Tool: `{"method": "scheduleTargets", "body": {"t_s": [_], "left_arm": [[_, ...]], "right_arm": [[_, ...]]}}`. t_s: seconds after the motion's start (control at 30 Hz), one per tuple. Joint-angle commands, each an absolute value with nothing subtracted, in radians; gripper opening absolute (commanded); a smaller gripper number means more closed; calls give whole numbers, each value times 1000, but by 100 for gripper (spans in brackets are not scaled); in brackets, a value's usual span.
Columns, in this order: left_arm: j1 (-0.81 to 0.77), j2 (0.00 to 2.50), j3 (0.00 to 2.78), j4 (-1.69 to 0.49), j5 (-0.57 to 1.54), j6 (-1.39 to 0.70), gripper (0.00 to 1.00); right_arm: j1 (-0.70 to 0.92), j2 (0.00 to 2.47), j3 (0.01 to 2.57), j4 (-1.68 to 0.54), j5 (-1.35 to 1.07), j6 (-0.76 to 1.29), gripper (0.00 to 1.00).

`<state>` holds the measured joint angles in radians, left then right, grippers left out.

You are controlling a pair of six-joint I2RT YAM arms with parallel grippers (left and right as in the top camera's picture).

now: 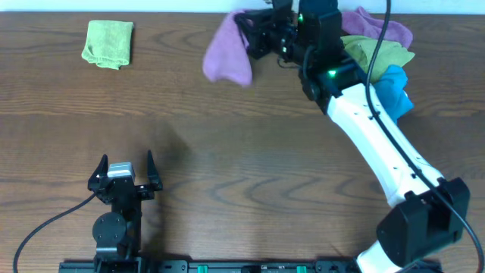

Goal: Fold the cloth
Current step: 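Lift the purple cloth and drag it left to the table center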

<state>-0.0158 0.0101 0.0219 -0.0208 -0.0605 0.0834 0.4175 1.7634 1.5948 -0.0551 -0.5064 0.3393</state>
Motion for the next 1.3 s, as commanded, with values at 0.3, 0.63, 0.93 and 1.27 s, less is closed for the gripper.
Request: {"method": "scheduleTargets", "body": {"t_s": [0.3,0.63,0.93,1.27], "left_arm": [[-12,4,4,-67,-103,94,95],[-12,4,4,-67,-103,94,95],[-12,4,4,-67,-103,94,95],[-12,4,4,-67,-103,94,95]], "right_arm": [[353,1774,1610,-854,135,377,99],[361,1824,1525,-886,56,192,99],[488,1840,1446,-990,-182,49,64],[784,1839,1349,-934,392,-66,78]]}}
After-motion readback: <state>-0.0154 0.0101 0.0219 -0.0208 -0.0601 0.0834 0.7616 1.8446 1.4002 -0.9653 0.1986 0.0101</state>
